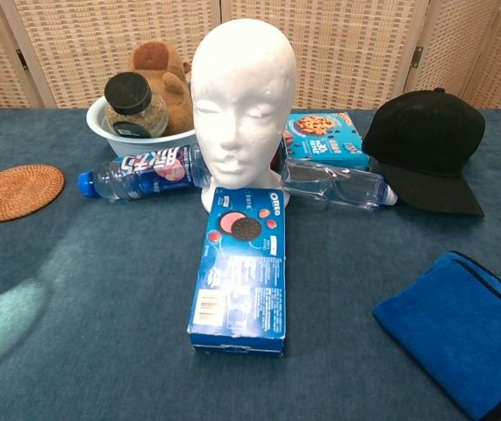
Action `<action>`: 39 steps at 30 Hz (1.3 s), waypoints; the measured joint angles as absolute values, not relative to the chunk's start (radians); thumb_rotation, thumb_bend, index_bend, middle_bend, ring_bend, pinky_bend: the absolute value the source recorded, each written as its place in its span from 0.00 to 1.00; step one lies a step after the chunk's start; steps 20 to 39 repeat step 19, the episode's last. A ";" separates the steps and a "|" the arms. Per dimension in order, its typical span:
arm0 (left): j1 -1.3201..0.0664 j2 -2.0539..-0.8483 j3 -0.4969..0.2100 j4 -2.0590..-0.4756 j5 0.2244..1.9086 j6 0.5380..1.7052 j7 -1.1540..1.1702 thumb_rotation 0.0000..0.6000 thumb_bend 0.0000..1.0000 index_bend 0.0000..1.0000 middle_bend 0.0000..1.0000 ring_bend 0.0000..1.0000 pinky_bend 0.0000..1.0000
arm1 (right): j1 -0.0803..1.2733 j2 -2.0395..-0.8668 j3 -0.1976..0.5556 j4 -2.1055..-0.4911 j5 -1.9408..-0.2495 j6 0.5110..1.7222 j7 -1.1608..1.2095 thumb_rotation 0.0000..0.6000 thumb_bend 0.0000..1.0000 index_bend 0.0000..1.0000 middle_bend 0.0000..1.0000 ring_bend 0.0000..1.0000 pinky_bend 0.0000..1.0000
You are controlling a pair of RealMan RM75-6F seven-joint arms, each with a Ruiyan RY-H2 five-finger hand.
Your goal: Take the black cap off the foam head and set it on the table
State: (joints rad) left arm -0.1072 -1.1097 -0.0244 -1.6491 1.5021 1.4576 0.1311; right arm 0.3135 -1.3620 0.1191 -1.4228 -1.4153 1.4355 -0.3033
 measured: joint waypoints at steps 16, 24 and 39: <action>-0.101 -1.113 -0.029 -1.677 1.522 1.491 0.163 1.00 0.19 0.00 0.00 0.02 0.00 | 0.161 -1.020 0.013 -1.732 -1.457 1.461 -0.197 1.00 0.04 0.31 0.33 0.20 0.17; -0.100 -1.114 -0.028 -1.681 1.523 1.492 0.167 1.00 0.19 0.00 0.00 0.02 0.00 | 0.146 -1.018 0.007 -1.732 -1.473 1.474 -0.177 1.00 0.04 0.32 0.34 0.20 0.17; -0.100 -1.114 -0.028 -1.681 1.523 1.492 0.167 1.00 0.19 0.00 0.00 0.02 0.00 | 0.146 -1.018 0.007 -1.732 -1.473 1.474 -0.177 1.00 0.04 0.32 0.34 0.20 0.17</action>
